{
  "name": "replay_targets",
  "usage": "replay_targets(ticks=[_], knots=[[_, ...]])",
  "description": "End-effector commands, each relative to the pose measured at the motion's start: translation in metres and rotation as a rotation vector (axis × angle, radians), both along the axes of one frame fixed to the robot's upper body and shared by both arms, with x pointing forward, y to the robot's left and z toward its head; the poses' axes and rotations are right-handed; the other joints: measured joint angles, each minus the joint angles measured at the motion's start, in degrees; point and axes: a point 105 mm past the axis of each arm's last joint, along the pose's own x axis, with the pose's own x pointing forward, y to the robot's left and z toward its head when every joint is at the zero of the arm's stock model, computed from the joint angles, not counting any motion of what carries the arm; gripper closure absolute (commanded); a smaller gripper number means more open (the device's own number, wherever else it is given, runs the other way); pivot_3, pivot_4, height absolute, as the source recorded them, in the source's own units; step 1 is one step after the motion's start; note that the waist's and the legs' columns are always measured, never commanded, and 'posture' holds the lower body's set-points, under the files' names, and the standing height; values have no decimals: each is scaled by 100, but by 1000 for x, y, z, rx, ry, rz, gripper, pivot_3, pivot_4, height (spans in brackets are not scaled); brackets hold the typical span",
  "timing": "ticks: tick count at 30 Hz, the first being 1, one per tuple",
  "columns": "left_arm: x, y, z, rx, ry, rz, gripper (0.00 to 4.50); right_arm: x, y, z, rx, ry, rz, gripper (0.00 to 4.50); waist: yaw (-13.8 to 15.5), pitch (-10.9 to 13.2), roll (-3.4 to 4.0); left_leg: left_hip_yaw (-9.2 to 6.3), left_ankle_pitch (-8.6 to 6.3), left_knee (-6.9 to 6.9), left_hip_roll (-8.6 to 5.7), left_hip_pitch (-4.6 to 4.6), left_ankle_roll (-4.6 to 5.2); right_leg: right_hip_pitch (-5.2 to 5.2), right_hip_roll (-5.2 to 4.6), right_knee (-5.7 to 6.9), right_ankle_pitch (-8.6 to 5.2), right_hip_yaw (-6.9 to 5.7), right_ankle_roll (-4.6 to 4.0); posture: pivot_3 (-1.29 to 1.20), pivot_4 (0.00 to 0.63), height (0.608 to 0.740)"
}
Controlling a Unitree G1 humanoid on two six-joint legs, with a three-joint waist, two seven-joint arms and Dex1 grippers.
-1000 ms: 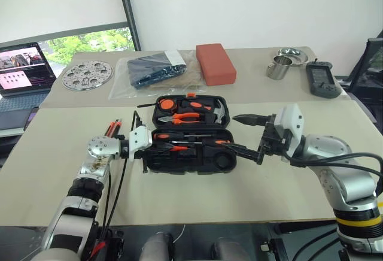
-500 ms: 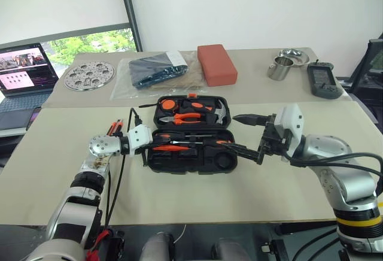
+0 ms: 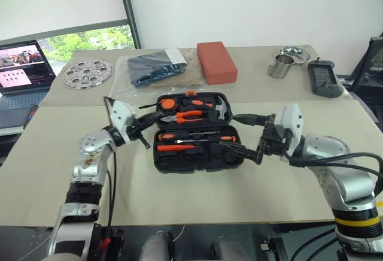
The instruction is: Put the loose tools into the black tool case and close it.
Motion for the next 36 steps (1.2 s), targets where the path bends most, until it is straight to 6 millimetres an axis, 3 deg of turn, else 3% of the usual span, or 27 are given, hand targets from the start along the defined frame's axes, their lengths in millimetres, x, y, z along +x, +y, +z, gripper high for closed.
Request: replay_targets(ticks=[1,9,15,22,25,31,34,36], knots=[[-8,34,8,53,35,197,3090,-3,9,8,11,-18,56,0,-7,5,-8,-1,0,-2,1,-1,0,-2,0,0,0,-2,0,0,150,740],[-22,73,-4,144,172,446,66,-3,16,9,1,-12,107,0,77,6,-10,-3,-3,-3,-3,-1,3,2,-18,-3,0,-9,-1,0,150,740],[-22,84,-41,236,396,487,66,-1,22,9,-2,-14,133,0,41,6,-9,-1,-1,-10,-3,0,1,-4,-16,-1,1,-6,-2,0,150,740],[-17,96,-54,149,502,580,66,-2,19,10,-6,-17,118,0,37,3,-9,-1,-1,-11,-3,4,0,-2,-16,1,1,-6,-2,0,150,740],[-20,97,-61,98,543,587,767,-2,18,10,-5,-17,111,0,25,1,-5,0,-1,-11,-1,7,0,-2,-15,4,1,-6,-3,0,150,740],[-23,100,-66,4,576,598,2765,-2,17,10,0,-22,101,0,-7,1,-5,4,0,-15,0,31,-3,13,-14,8,1,-2,-3,0,150,740],[-15,97,-55,-53,501,588,2753,-2,16,10,0,-26,94,0,-5,1,-5,8,0,-23,0,46,-3,25,-16,5,1,1,-3,0,150,740],[-5,77,-28,-52,333,448,2753,-1,14,11,1,-27,85,0,7,3,-8,7,0,-22,0,46,-3,27,-17,5,1,0,-3,0,150,740]])
